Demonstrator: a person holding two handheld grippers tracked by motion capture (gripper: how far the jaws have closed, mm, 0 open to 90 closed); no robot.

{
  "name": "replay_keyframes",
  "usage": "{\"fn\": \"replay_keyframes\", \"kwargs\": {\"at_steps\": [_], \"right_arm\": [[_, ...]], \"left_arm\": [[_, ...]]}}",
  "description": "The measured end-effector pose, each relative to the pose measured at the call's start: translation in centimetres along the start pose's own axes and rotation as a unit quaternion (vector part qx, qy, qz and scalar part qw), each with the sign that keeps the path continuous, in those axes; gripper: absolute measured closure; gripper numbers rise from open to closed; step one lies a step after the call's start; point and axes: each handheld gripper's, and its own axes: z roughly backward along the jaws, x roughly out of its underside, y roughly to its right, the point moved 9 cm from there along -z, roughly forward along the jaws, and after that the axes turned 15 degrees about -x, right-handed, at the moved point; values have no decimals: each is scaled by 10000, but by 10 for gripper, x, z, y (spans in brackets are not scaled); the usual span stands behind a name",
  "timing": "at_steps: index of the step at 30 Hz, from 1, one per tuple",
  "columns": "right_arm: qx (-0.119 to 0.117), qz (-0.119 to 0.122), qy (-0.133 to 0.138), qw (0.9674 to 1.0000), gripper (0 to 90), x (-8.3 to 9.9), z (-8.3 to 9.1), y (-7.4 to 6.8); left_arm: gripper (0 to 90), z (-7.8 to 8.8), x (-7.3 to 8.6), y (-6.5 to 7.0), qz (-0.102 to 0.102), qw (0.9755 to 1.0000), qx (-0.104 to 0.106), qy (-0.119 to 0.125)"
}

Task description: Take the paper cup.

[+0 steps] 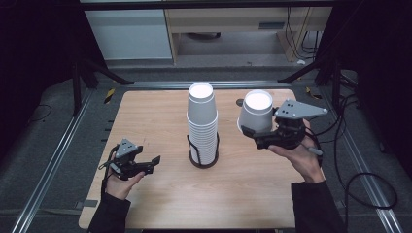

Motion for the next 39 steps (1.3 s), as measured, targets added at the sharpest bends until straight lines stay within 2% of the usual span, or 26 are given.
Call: {"fn": "replay_keyframes", "kwargs": {"at_steps": [2, 3, 4, 5, 6, 7, 11, 17, 19, 22, 25, 26, 29, 30, 31, 32, 33, 34, 36, 38, 39], "right_arm": [[-33, -4, -45, 10000, 144, 6, -1, -1], [-112, -42, -91, 9999, 144, 18, -2, -4], [-112, -42, -91, 9999, 144, 18, -2, -4], [-169, -51, -160, 9997, 143, 29, -4, -6], [-169, -51, -160, 9997, 143, 29, -4, -6], [-247, -104, -149, 9995, 143, 40, -4, -9], [-324, -151, -153, 9992, 143, 52, -4, -12], [-579, -161, -224, 9979, 140, 74, -8, -22], [-728, -190, -313, 9967, 139, 84, -13, -27], [-745, -147, -449, 9961, 139, 88, -16, -28], [-987, -122, -579, 9934, 138, 96, -27, -36], [-987, -122, -579, 9934, 138, 96, -27, -36], [-1195, -61, -824, 9894, 138, 107, -40, -43], [-1195, -61, -824, 9894, 138, 107, -40, -43], [-1258, -54, -873, 9882, 138, 109, -43, -45], [-1389, -11, -988, 9854, 138, 113, -48, -49], [-1389, -11, -988, 9854, 138, 113, -48, -49], [-1502, 30, -1072, 9828, 138, 117, -54, -53], [-1545, 37, -1096, 9819, 138, 118, -55, -54], [-1643, 58, -1183, 9793, 138, 122, -61, -57], [-1643, 58, -1183, 9793, 138, 122, -61, -57]], "left_arm": [[187, 0, 0, 2, -37, 10000, 25, -11], [187, 0, 0, 4, -72, 10000, 50, -17], [187, 0, 0, 4, -72, 10000, 50, -17], [187, 0, 0, 6, -105, 9999, 73, -17], [187, 0, 0, 6, -105, 9999, 73, -17], [187, 0, 0, 7, -125, 9999, 91, -16], [187, 0, 0, 10, -162, 9998, 133, -21], [187, -1, 1, 17, -251, 9994, 219, -55], [187, -2, 2, 23, -335, 9990, 279, -76], [187, -2, 2, 28, -381, 9986, 343, -90], [187, -2, 2, 34, -431, 9980, 455, -84], [187, -1, 2, 36, -439, 9977, 506, -78], [187, 1, 1, 45, -538, 9962, 684, -42], [187, 1, 1, 45, -538, 9962, 684, -42], [187, 1, 1, 47, -578, 9957, 717, -41], [187, 1, 1, 49, -618, 9953, 739, -48], [187, 2, 1, 51, -652, 9949, 771, -47], [187, 3, 1, 53, -695, 9942, 816, -32], [187, 4, 0, 57, -745, 9934, 874, -16], [186, 7, -1, 62, -823, 9918, 973, 8], [186, 7, -1, 62, -823, 9918, 973, 8]]}}
